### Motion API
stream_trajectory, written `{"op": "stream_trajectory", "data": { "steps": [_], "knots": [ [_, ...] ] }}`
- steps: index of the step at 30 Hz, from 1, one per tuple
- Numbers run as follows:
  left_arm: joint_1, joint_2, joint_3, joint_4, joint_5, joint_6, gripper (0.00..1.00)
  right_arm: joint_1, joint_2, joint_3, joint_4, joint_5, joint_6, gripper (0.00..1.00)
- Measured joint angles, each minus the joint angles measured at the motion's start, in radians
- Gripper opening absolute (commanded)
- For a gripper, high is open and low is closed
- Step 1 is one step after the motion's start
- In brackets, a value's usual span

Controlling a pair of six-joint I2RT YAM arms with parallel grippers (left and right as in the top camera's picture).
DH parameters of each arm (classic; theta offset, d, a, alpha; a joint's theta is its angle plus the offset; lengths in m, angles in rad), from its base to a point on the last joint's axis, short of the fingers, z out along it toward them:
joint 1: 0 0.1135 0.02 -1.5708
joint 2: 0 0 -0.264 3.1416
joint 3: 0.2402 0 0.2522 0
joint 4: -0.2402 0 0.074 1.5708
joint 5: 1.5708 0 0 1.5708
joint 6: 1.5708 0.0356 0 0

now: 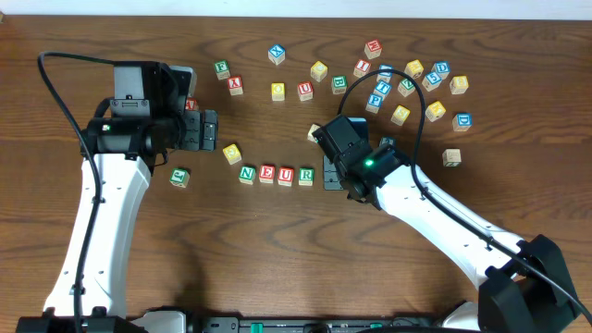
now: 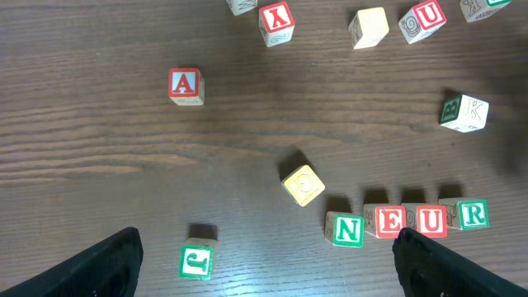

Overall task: Spell out NEURIPS
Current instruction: 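Carry the red I block down to the right of the R block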

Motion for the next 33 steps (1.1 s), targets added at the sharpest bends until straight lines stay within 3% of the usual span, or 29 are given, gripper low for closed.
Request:
{"op": "stream_trajectory", "data": {
  "steps": [26,33],
  "knots": [
    [0.000,0.000,0.000,0.000,0.000,0.000,0.96,0.000,0.003,-0.051,0.074,-0.006,0.002,0.14],
    [0.000,0.000,0.000,0.000,0.000,0.000,0.96,0.000,0.076,-0.051,0.101,-0.009,0.002,0.13]
  ]
}}
